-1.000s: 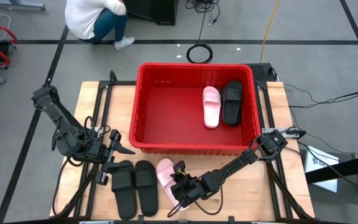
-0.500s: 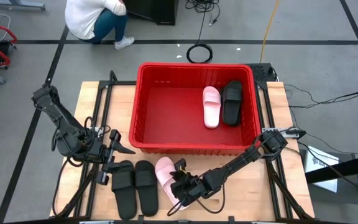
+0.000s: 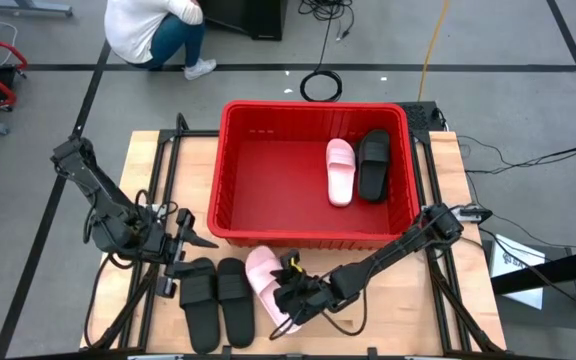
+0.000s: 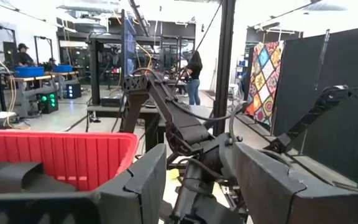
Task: Pick and place slides into bin
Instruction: Put the pink slide into the bin
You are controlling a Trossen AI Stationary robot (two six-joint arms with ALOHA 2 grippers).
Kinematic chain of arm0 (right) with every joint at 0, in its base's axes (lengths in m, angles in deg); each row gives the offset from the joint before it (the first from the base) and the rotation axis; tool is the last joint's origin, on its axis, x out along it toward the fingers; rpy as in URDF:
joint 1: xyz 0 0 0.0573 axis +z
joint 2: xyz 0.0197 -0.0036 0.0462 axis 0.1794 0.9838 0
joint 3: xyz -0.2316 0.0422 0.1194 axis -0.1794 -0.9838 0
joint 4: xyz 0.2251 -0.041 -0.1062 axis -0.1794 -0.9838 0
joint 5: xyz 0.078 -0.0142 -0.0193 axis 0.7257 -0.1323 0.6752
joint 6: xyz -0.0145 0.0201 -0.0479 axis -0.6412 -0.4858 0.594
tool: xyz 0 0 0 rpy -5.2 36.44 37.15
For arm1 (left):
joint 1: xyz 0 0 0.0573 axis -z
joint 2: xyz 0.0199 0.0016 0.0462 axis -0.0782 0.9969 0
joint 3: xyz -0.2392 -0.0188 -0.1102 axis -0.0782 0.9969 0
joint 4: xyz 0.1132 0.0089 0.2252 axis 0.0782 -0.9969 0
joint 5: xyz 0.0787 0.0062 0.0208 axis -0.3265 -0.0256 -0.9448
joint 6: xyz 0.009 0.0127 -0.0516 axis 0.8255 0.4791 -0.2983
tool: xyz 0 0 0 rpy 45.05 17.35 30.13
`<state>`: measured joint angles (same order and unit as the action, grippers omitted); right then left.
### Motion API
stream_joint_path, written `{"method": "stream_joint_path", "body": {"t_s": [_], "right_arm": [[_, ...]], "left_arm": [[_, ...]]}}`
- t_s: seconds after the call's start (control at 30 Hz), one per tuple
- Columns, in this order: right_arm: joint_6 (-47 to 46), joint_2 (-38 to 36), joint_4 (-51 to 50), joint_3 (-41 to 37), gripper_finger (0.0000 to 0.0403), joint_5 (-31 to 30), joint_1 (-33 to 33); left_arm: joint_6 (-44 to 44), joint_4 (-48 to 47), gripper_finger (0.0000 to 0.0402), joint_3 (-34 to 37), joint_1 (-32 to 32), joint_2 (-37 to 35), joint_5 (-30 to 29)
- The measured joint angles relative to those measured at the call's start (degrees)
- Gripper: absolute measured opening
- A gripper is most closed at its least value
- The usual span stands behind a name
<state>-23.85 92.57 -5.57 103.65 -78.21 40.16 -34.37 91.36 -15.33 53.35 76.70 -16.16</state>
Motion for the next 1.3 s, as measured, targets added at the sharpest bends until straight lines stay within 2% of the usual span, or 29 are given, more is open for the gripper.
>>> {"method": "stream_joint_path", "body": {"t_s": [0.3, 0.8, 1.3], "right_arm": [[-4.6, 0.3, -2.3, 0.0, 0.0002, 0.0, -0.2], [-5.3, 0.0, -2.7, 0.0, 0.0001, -0.2, 0.9], [-9.2, -5.4, -5.7, 0.1, 0.0001, -0.4, 3.0]], "left_arm": [[-1.5, 0.0, 0.0186, 0.0, 0.0, 0.1, 0.0], [-2.6, -0.2, 0.0186, 0.0, 0.0, 0.1, 0.0], [-2.4, -0.3, 0.0186, 0.0, 0.0, 0.1, 0.0]]}}
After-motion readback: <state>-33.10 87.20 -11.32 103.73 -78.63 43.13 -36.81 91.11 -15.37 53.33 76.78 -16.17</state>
